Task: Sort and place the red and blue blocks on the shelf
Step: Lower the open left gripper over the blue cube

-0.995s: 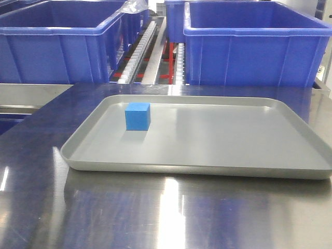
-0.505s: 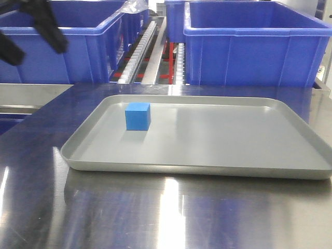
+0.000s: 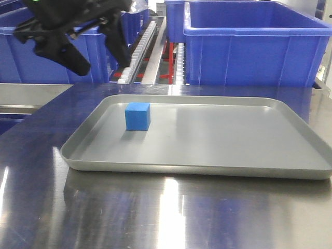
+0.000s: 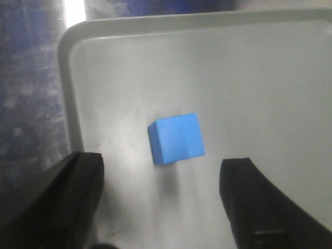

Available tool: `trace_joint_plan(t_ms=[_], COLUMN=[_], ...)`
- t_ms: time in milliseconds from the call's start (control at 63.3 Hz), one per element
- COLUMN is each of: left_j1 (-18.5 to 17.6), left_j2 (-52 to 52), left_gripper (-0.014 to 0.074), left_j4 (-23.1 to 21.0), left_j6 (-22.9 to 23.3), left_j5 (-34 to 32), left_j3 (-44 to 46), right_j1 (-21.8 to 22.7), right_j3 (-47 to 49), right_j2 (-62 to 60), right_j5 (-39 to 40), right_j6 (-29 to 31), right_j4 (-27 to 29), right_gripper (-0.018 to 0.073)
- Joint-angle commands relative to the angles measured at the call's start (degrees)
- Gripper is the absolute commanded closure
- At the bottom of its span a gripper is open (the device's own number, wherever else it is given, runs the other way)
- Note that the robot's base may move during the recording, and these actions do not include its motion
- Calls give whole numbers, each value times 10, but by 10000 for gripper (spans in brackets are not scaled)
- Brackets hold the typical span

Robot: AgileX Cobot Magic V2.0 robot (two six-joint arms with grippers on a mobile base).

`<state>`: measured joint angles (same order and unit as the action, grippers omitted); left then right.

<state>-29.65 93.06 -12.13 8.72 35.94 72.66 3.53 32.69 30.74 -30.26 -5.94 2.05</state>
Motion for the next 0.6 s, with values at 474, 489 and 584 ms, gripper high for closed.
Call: trace_joint_plan(t_ms=[474,489,584], left_j1=[-69,-70,-71], left_j2=[48,51,56], left_gripper=[75,75,75], left_j4=[129,129,129], left_j6=[135,135,142], left_j5=[-39,-40,-47], left_j3=[58,58,58], right_j1=[3,3,3], right_j3=[15,15,15], right_j2=[0,0,0], right_j5=[43,43,43], right_j6=[4,4,4], right_j4=[-4,-4,-4], right_gripper=[510,510,510])
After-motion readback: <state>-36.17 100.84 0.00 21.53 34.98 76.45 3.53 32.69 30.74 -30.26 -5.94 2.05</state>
